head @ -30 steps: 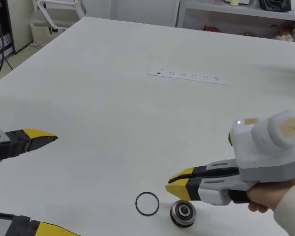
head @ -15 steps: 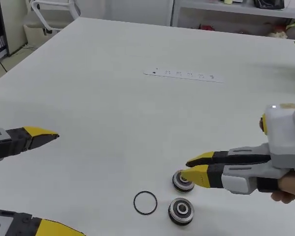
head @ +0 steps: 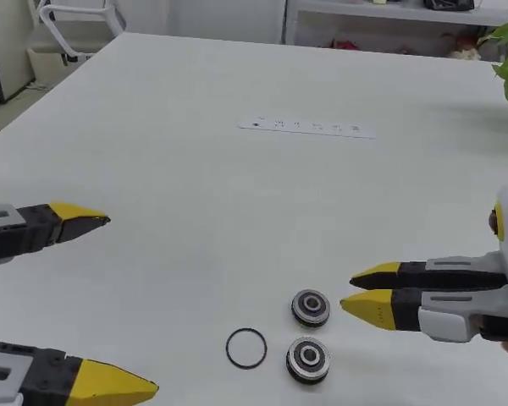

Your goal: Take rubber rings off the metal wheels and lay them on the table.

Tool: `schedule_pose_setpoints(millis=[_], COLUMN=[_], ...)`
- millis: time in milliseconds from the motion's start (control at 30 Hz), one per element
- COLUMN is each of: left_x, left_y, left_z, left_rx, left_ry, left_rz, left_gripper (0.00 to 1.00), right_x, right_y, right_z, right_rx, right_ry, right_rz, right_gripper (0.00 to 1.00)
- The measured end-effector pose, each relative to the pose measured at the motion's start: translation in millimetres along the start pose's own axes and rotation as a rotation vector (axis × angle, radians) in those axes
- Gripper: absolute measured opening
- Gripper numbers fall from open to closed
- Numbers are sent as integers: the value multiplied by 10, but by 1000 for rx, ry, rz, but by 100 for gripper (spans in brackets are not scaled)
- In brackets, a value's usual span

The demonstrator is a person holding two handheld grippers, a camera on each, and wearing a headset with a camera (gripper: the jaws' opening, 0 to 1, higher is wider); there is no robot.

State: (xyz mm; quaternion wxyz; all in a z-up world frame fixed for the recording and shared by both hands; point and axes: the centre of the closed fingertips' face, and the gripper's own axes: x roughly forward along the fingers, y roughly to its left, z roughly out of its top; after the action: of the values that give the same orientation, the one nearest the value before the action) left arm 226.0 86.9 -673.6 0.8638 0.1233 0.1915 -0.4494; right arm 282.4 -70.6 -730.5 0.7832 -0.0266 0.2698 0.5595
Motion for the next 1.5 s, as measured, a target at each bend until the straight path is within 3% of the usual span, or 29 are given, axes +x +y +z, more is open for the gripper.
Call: schedule_pose_setpoints(millis=[267,567,800,933,1100,1500], left_x=[49,156,283,395,549,913], left_y=[11,40,1,-69,-174,-440], left_z=[171,472,719,795,827,635], left_rx=[30,87,124,145,157,154], left_ry=[-20,-75,-124,-131,-141,-108], left_rz=[-7,-8,-36,-67,-111,-224], left_gripper=[91,84,77,73,68,57], right_x=[-27,-19,-5,15,40,122], right_y=[-50,-26,-11,5,24,54], right_z=[-130,-292,-383,-445,-490,-573], right_rx=[23,31,38,39,31,10], right_ry=[1,13,16,27,36,66], right_rz=[-16,-12,-7,0,12,40], right_gripper=[20,20,21,21,21,21])
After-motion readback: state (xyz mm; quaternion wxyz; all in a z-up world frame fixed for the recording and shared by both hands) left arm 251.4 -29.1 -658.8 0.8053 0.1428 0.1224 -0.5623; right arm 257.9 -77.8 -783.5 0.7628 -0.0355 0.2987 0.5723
